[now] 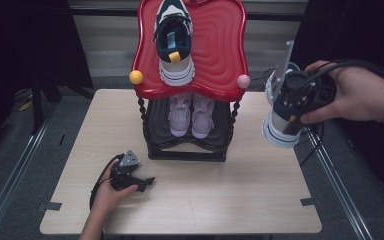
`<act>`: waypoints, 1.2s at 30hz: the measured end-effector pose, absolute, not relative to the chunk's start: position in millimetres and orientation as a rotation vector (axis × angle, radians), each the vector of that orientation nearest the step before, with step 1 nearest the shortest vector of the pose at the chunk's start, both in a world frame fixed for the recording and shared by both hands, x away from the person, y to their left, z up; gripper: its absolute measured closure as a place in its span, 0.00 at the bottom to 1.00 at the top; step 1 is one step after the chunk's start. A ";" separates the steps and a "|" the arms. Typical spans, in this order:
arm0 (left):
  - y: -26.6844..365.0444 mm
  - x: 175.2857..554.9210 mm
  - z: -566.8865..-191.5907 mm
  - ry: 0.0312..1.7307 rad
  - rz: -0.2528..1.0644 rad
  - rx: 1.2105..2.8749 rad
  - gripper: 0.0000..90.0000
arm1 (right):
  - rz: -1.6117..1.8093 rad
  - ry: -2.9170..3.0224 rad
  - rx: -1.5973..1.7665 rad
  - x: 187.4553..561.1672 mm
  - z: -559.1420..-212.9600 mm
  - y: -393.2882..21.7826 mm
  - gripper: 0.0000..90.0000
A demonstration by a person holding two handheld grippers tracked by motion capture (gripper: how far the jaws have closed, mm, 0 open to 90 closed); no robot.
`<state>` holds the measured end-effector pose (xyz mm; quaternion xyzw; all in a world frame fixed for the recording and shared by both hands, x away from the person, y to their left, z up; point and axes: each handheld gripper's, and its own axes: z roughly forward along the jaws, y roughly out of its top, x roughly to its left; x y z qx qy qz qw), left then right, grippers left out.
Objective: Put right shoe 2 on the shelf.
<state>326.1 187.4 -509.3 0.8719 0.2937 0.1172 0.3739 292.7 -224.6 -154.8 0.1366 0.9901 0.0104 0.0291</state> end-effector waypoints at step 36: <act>186.7 325.5 -509.8 0.763 0.293 2.221 0.14 | -0.013 2.775 0.155 346.8 -74.8 -108.4 0.80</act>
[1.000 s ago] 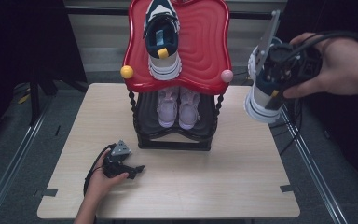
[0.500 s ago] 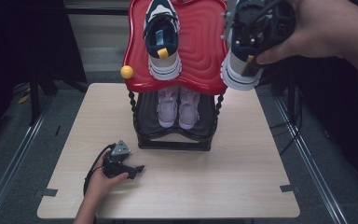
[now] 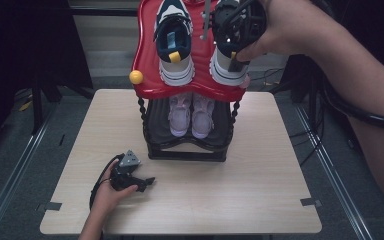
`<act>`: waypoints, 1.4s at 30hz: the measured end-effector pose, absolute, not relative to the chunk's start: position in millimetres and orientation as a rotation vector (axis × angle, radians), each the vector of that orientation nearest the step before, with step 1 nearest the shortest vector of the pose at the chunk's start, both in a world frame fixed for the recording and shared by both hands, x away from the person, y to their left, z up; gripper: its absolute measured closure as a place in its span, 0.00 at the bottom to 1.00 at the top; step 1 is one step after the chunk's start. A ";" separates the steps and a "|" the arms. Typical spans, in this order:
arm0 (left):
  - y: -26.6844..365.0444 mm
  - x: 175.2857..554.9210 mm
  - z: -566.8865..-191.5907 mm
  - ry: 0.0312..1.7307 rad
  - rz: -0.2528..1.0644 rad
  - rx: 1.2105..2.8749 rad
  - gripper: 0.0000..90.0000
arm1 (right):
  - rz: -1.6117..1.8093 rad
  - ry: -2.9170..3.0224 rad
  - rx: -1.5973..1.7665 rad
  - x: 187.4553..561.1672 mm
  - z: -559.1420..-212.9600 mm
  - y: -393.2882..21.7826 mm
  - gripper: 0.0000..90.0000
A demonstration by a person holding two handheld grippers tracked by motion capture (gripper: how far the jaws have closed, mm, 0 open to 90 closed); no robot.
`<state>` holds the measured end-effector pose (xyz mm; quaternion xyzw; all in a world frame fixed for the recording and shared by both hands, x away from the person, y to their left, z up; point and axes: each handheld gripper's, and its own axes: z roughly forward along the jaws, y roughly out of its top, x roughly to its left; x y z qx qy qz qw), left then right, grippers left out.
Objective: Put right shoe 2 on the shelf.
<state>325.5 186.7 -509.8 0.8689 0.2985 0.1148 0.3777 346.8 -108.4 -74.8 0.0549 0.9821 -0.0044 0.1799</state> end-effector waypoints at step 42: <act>186.5 325.5 -509.9 0.764 0.292 2.221 0.14 | -0.026 2.762 -0.018 392.7 -109.9 -85.0 0.77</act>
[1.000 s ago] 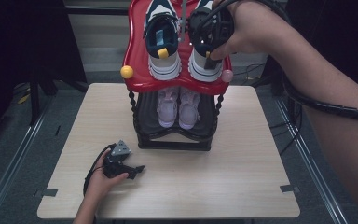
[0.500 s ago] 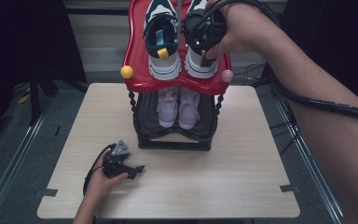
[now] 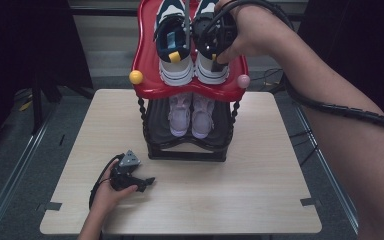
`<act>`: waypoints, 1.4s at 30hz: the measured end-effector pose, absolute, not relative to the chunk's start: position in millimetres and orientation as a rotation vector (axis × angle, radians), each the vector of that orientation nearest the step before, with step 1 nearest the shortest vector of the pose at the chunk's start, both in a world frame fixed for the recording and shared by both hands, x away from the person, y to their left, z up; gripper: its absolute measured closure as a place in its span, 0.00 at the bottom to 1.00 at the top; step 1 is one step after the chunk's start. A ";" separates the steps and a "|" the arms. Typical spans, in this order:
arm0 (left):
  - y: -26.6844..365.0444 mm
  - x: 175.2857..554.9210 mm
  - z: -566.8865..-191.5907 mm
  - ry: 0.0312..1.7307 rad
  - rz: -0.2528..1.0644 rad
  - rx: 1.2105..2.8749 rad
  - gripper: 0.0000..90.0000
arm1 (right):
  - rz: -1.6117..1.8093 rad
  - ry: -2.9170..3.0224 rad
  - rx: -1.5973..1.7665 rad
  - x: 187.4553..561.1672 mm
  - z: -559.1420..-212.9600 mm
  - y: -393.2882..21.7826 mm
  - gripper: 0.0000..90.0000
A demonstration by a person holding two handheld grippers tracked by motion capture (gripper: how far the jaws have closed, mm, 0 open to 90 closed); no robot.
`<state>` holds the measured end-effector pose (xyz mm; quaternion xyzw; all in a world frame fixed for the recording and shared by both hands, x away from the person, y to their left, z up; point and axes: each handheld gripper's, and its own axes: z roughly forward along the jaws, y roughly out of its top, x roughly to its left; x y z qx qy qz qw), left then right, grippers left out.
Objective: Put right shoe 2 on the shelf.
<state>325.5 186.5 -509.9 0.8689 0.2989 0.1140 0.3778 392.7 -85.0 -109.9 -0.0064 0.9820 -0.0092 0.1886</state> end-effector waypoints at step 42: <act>186.5 325.4 -509.9 0.764 0.295 2.222 0.13 | 0.250 2.799 0.371 384.4 -87.0 -105.1 0.28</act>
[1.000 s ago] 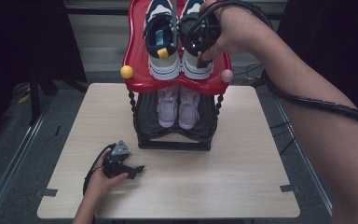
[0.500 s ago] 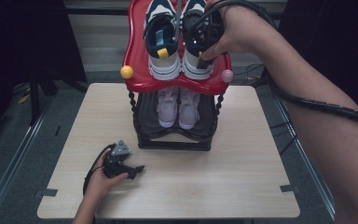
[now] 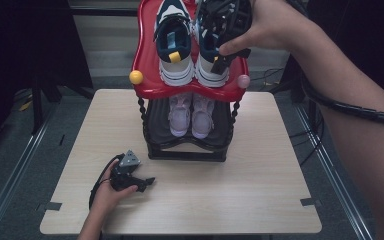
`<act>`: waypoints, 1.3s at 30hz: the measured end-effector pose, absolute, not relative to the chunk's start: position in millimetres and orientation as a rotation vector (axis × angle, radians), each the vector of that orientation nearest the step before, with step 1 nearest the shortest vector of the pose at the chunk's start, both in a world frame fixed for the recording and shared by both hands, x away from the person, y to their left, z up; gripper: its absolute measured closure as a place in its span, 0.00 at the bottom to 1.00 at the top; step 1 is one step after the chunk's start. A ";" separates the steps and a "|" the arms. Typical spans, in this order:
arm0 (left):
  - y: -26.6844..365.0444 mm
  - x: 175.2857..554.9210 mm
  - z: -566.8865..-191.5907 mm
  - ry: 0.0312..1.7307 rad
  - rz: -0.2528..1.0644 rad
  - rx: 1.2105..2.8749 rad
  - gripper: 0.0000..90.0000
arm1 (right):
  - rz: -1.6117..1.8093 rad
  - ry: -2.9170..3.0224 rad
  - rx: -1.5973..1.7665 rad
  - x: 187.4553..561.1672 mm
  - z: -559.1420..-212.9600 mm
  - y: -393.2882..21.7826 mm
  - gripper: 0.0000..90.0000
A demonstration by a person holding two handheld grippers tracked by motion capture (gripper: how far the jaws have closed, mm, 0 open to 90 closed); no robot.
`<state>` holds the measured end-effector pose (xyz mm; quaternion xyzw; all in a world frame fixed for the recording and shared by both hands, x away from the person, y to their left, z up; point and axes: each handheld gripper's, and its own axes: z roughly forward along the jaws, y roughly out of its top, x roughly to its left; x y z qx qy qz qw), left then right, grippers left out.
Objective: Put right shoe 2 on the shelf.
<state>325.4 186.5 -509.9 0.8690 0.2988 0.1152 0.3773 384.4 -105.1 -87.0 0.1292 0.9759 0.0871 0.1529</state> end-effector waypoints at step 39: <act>186.6 325.5 -509.9 0.762 0.293 2.222 0.14 | 0.161 2.962 0.555 360.8 -79.9 -152.5 0.20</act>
